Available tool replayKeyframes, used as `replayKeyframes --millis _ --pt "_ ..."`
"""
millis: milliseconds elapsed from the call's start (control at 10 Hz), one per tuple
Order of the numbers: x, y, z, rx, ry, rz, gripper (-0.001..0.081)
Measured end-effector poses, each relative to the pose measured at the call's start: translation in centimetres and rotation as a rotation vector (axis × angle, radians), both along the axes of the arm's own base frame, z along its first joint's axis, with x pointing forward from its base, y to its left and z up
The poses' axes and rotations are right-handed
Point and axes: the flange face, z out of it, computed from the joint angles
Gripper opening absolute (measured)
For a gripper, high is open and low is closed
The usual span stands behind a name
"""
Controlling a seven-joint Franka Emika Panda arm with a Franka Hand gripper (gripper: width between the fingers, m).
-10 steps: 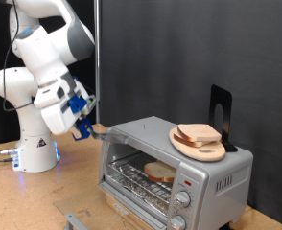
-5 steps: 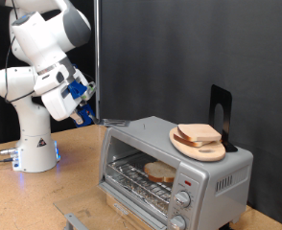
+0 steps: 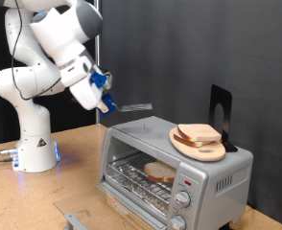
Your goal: Make a piece of toast with the oven
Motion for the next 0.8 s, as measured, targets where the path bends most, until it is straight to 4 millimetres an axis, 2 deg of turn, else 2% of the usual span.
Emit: replayKeyframes --millis 400,800 --pt "-0.1 6.4 0.5 -0.041 -0.015 0.034 0.0383" --pt "0.1 10.0 -1.4 -0.097 0.009 0.012 0.0383"
